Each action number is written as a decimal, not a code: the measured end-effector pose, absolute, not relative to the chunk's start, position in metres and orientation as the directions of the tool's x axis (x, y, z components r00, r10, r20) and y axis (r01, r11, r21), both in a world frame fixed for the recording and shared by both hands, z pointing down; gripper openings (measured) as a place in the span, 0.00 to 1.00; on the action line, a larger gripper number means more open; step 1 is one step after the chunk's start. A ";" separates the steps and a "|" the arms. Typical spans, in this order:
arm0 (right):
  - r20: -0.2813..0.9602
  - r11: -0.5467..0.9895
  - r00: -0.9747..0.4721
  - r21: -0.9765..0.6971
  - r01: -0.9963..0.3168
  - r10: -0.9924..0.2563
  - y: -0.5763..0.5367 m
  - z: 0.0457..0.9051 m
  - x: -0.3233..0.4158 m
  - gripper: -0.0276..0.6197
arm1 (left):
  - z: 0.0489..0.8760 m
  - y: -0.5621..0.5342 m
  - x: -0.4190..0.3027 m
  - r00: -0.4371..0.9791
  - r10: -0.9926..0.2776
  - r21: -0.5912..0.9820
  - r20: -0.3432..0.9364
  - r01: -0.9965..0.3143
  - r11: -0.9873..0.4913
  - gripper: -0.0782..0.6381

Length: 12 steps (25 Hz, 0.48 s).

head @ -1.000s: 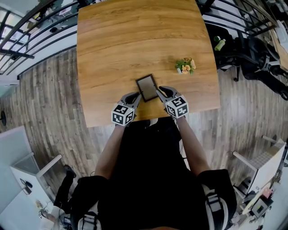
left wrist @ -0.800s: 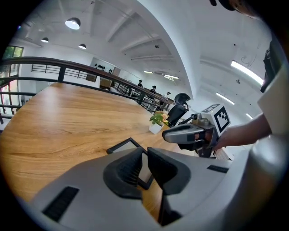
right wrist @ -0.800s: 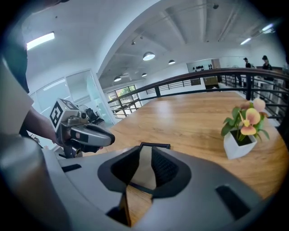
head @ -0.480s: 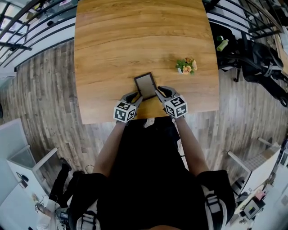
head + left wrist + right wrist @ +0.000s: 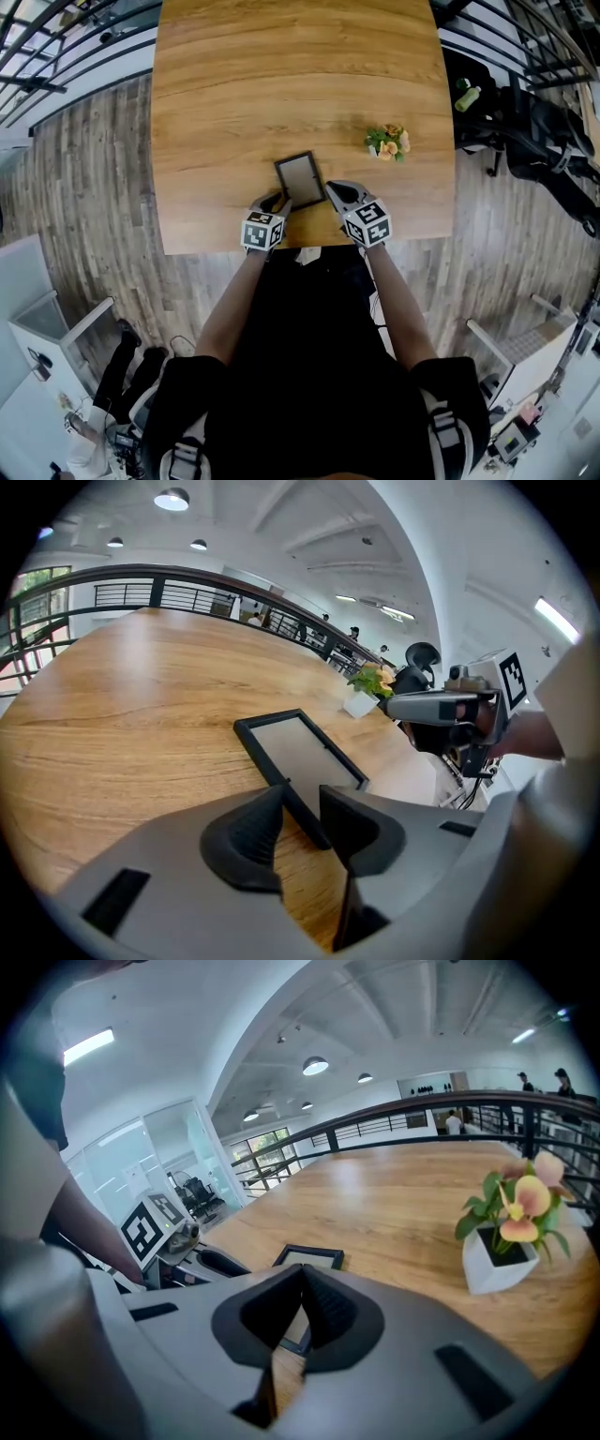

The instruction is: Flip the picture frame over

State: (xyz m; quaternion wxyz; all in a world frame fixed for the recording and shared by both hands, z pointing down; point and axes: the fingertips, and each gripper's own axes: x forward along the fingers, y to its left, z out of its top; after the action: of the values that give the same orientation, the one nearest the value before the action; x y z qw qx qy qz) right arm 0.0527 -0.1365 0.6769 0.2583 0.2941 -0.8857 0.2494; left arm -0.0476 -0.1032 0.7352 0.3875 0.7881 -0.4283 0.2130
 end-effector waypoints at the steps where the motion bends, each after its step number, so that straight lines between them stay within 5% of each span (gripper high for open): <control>1: 0.607 0.705 -0.694 -0.291 -0.647 -0.387 -0.136 0.678 0.054 0.06 | 0.737 -0.103 -0.047 0.536 -0.511 0.427 0.672 -0.844 -0.324 0.28; 12: 0.632 0.718 -0.693 -0.295 -0.630 -0.348 -0.130 0.683 0.068 0.07 | 0.753 -0.109 -0.051 0.417 -0.536 0.390 0.734 -0.905 -0.169 0.28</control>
State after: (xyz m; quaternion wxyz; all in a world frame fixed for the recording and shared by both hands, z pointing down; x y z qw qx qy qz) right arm 0.0676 -0.1304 0.6833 0.2777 0.2767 -0.8842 0.2539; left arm -0.0508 -0.1087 0.7534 0.4161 0.7316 -0.4923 0.2219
